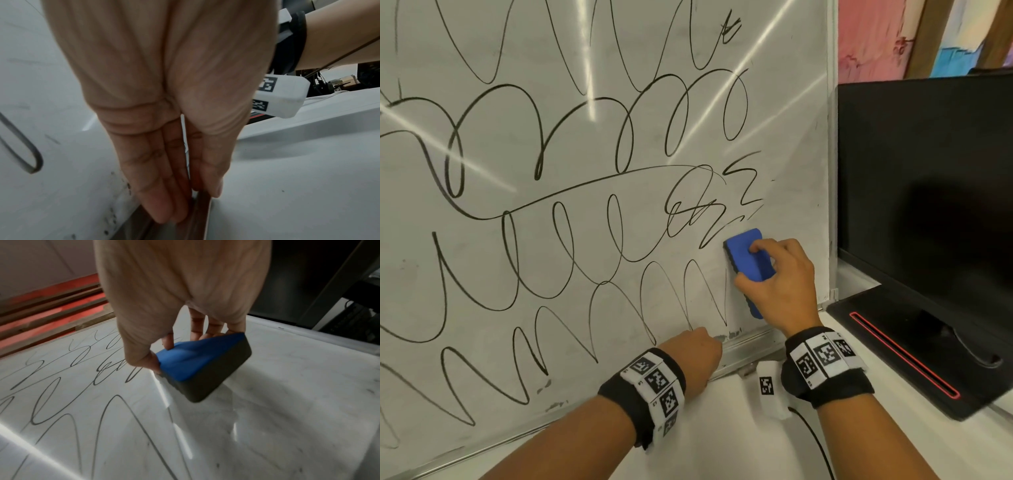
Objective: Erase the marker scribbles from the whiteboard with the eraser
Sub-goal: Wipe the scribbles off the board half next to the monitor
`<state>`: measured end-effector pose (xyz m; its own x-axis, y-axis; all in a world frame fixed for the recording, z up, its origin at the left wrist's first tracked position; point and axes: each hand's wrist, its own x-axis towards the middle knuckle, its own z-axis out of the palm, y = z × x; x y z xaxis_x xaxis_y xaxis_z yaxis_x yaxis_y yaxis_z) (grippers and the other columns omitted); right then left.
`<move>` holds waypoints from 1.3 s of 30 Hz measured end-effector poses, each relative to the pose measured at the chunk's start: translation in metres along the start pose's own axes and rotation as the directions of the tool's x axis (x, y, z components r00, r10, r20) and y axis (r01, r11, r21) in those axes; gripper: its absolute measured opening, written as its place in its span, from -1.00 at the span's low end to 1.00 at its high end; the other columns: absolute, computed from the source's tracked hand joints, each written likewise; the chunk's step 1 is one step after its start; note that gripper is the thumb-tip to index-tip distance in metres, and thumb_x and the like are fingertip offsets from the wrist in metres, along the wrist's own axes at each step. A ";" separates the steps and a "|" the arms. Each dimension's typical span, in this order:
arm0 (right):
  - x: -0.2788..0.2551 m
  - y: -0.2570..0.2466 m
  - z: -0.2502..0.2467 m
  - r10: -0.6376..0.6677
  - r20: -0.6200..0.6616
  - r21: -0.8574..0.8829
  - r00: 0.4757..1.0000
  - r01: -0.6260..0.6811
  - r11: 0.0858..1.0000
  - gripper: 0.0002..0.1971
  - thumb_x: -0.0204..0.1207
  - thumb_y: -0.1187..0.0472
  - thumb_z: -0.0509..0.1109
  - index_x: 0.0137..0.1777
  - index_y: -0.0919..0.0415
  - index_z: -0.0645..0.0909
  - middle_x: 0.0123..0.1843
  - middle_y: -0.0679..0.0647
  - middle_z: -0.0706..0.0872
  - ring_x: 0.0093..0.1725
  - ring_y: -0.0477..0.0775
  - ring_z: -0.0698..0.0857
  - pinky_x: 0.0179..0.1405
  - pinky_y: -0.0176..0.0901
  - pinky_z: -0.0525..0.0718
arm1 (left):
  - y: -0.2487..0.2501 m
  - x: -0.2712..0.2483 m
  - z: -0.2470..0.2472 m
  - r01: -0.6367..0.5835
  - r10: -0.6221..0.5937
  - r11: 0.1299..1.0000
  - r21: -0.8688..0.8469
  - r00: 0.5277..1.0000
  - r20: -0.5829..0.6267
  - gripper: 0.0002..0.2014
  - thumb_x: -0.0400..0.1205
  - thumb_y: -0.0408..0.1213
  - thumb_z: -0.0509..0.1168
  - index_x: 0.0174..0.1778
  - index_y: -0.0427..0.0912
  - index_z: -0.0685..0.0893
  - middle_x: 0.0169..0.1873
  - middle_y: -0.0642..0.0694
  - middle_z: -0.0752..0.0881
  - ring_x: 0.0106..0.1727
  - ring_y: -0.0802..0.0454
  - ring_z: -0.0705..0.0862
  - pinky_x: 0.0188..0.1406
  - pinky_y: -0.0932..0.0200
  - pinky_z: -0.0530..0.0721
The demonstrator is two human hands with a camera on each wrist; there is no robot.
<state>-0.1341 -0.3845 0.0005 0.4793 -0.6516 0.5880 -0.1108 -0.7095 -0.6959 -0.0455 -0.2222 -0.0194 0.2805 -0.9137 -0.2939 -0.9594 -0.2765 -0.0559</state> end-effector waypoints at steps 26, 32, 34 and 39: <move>0.032 0.011 -0.017 -0.049 -0.078 -0.058 0.996 0.044 0.997 -0.51 0.43 0.00 0.59 0.35 -0.01 0.61 0.20 0.01 0.57 0.07 -0.05 0.58 -0.01 -0.38 0.53 | 0.014 0.035 0.001 -0.069 0.069 0.998 0.002 0.997 0.014 -0.78 0.59 -0.52 0.29 0.10 -0.32 0.76 0.07 -0.28 0.67 0.07 -0.18 0.66 0.05 -0.02 0.72; 0.035 0.012 -0.022 -0.055 -0.116 -0.080 0.992 0.046 0.996 -0.50 0.45 0.02 0.59 0.39 0.01 0.61 0.20 0.02 0.59 0.05 -0.07 0.57 0.01 -0.36 0.59 | 0.014 0.037 0.001 -0.056 0.056 0.998 -0.001 0.998 0.004 -0.80 0.59 -0.53 0.27 0.06 -0.34 0.75 0.07 -0.29 0.67 0.07 -0.23 0.69 0.01 -0.02 0.74; 0.038 0.007 -0.020 -0.061 -0.089 -0.088 0.994 0.053 0.995 -0.41 0.47 0.02 0.58 0.49 -0.02 0.53 0.18 -0.01 0.56 0.04 -0.08 0.55 -0.03 -0.47 0.51 | 0.015 0.037 0.001 -0.041 0.041 0.999 0.005 0.999 0.002 -0.77 0.62 -0.50 0.28 0.16 -0.32 0.72 0.15 -0.30 0.64 0.10 -0.22 0.69 0.05 0.00 0.72; 0.038 0.009 -0.017 -0.100 -0.036 -0.102 0.994 0.096 0.990 -0.32 0.48 0.04 0.57 0.60 -0.04 0.45 0.20 0.01 0.52 0.06 -0.10 0.52 -0.05 -0.59 0.37 | 0.014 0.035 0.002 -0.024 0.024 1.000 0.004 1.000 0.013 -0.75 0.64 -0.46 0.28 0.22 -0.30 0.71 0.21 -0.31 0.61 0.08 -0.16 0.66 -0.04 0.09 0.62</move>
<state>-0.1318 -0.4204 0.0239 0.4567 -0.5865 0.6689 -0.1524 -0.7923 -0.5907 -0.0496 -0.2577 -0.0322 0.2573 -0.9162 -0.3073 -0.9659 -0.2535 -0.0531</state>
